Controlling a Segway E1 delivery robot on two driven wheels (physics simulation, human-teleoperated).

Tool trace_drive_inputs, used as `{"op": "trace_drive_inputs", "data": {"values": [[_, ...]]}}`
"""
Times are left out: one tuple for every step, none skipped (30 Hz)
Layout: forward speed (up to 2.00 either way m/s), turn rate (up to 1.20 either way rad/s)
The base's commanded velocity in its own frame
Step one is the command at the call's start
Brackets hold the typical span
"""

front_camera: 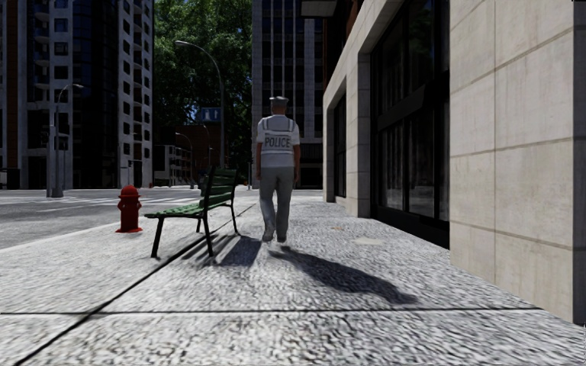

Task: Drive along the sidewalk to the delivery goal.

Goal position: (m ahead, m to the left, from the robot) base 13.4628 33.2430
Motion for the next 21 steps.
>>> {"op": "trace_drive_inputs", "data": {"values": [[2.00, 0.00], [2.00, 0.00], [2.00, 0.00], [2.00, 0.00], [1.83, 0.00], [1.60, 0.00], [1.52, 0.00], [1.50, 0.00], [1.50, 0.00], [1.50, 0.00], [1.50, 0.00], [1.42, 0.00], [1.31, 0.00], [1.26, 0.00], [1.26, 0.00], [1.25, 0.00], [1.24, 0.00], [1.24, 0.00], [1.24, 0.00], [1.24, 0.00], [1.22, 0.00]]}}
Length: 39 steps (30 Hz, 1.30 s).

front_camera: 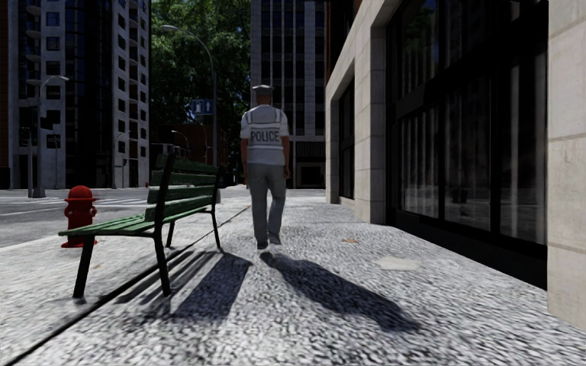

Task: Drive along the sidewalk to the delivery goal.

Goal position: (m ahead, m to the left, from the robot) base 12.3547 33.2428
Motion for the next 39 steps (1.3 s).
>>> {"op": "trace_drive_inputs", "data": {"values": [[1.17, 0.00], [1.14, 0.00], [1.13, 0.00], [1.12, 0.00], [1.12, 0.00], [1.11, 0.00], [1.03, 0.00], [0.92, 0.00], [0.24, 0.00], [0.11, 0.00], [0.11, 0.00], [0.03, 0.00], [0.00, 0.00], [0.00, 0.00], [0.00, 0.00], [0.00, 0.00], [0.00, 0.00], [0.00, 0.00], [0.00, 0.00], [0.00, 0.00], [0.00, 0.00], [0.00, 0.00], [0.00, 0.00], [0.00, 0.00], [0.00, 0.00], [0.00, 0.00], [0.00, 0.00], [0.00, 0.00], [0.00, 0.00], [0.00, 0.00], [0.00, 0.00], [0.00, 0.00], [0.00, 0.00], [0.00, 0.00], [0.00, 0.00], [0.00, 0.00], [0.00, 0.00], [0.00, 0.00], [0.00, 0.00]]}}
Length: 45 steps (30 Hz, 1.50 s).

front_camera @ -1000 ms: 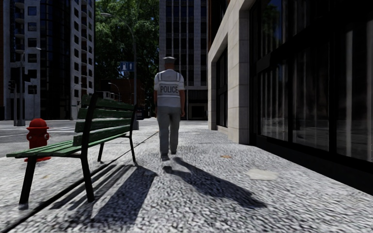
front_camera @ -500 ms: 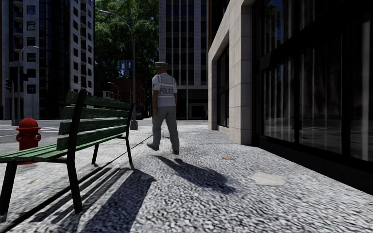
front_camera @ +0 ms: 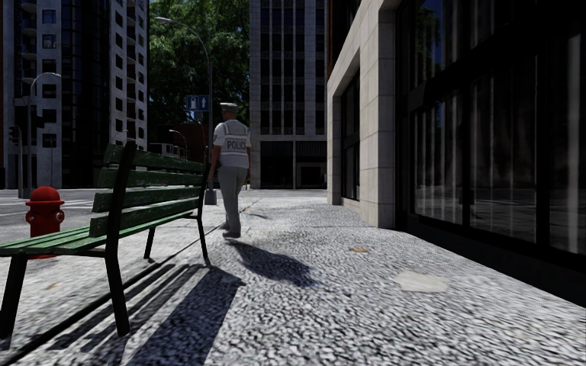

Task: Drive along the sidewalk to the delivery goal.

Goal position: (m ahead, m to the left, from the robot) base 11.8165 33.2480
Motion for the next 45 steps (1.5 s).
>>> {"op": "trace_drive_inputs", "data": {"values": [[0.00, 0.00], [0.00, 0.00], [0.00, 0.00], [0.00, 0.00], [0.00, 0.00], [0.00, 0.00], [0.00, 0.00], [0.00, 0.00], [0.00, 0.00], [0.00, 0.00], [0.00, 0.00], [0.08, 0.00], [0.14, 0.00], [0.21, 0.00], [0.29, 0.00], [0.34, 0.00], [0.34, 0.00], [0.40, 0.00], [0.45, 0.00], [0.46, 0.00], [0.49, 0.00], [0.49, 0.00], [0.54, 0.00], [0.59, 0.00], [0.64, 0.00], [0.68, 0.00], [0.70, 0.00], [0.70, 0.00], [0.71, 0.00], [0.72, 0.00], [0.74, 0.00], [0.74, 0.00], [0.74, 0.00], [0.75, 0.00], [0.75, 0.00], [0.76, 0.00], [0.77, 0.00], [0.82, 0.00], [0.82, 0.00], [2.00, 0.00], [2.00, 0.00], [2.00, 0.00], [2.00, 0.00], [2.00, 0.00], [2.00, 0.00]]}}
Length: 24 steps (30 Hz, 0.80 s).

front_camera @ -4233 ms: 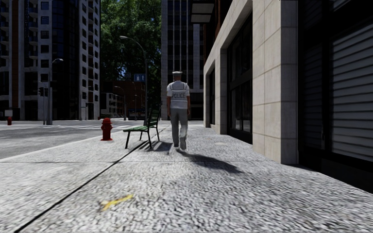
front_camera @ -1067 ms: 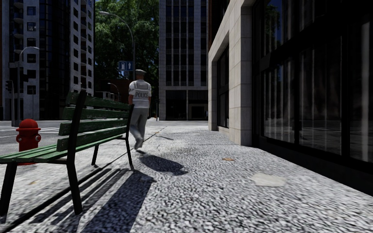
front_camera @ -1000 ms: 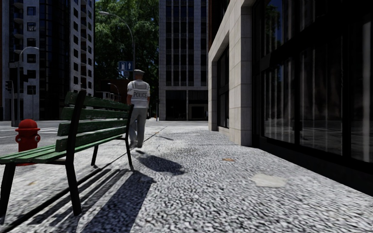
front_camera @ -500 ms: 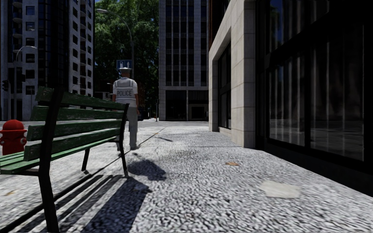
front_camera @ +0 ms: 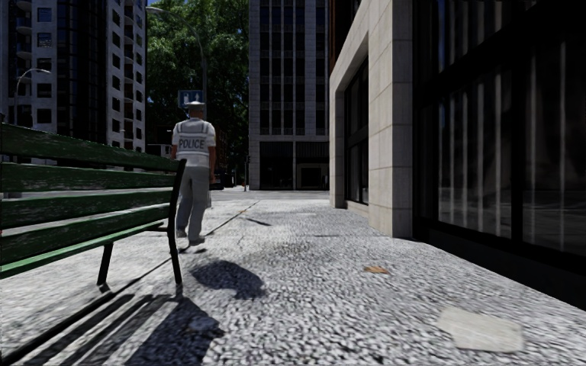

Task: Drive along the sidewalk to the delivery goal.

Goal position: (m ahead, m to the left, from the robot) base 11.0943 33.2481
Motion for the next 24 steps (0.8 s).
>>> {"op": "trace_drive_inputs", "data": {"values": [[2.00, 0.00], [2.00, 0.00], [2.00, 0.00], [2.00, 0.00], [2.00, 0.00], [2.00, 0.00], [2.00, 0.00], [2.00, 0.00], [2.00, 0.00], [2.00, 0.00], [2.00, 0.00], [2.00, 0.00], [2.00, 0.00], [2.00, 0.00], [2.00, 0.00], [2.00, 0.00], [2.00, 0.00], [2.00, 0.00], [2.00, 0.00], [2.00, 0.00], [2.00, 0.00], [2.00, 0.00], [2.00, 0.00], [2.00, 0.00]]}}
